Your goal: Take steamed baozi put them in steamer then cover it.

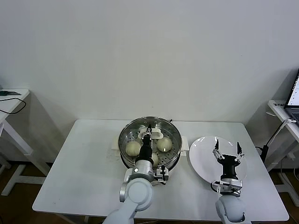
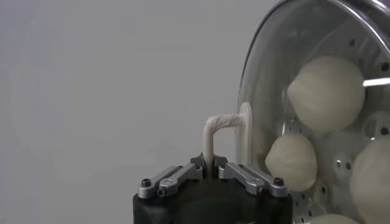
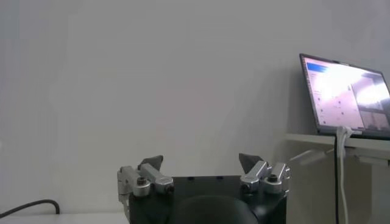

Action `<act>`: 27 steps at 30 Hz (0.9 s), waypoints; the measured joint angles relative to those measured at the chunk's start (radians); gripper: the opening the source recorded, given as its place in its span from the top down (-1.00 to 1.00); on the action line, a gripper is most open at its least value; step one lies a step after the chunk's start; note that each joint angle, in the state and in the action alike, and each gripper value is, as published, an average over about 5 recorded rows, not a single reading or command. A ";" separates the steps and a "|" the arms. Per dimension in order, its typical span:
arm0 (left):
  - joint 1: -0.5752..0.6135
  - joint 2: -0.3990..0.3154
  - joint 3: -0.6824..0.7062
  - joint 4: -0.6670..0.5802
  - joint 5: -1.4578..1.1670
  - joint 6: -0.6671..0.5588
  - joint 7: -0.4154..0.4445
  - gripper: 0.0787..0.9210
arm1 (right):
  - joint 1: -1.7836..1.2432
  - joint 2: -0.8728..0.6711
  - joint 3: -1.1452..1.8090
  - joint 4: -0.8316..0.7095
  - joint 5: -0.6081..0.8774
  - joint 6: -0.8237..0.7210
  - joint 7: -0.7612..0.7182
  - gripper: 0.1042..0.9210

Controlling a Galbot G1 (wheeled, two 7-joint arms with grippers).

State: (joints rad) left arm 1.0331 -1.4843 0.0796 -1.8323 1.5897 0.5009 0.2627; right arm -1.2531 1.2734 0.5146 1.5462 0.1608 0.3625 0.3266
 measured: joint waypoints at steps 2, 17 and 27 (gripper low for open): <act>0.001 0.000 -0.001 0.003 0.002 -0.003 0.000 0.74 | 0.000 -0.001 0.000 0.000 0.000 0.000 0.000 -0.76; 0.016 0.000 -0.006 0.009 0.030 -0.020 -0.012 0.69 | 0.004 -0.003 -0.003 0.002 0.003 0.000 -0.004 -0.76; 0.033 0.011 0.000 -0.015 0.027 -0.012 -0.024 0.03 | 0.001 -0.010 0.000 0.008 0.007 -0.003 -0.004 -0.76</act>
State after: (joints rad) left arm 1.0658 -1.4735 0.0794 -1.8473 1.6170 0.4887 0.2384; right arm -1.2519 1.2637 0.5142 1.5539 0.1682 0.3594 0.3225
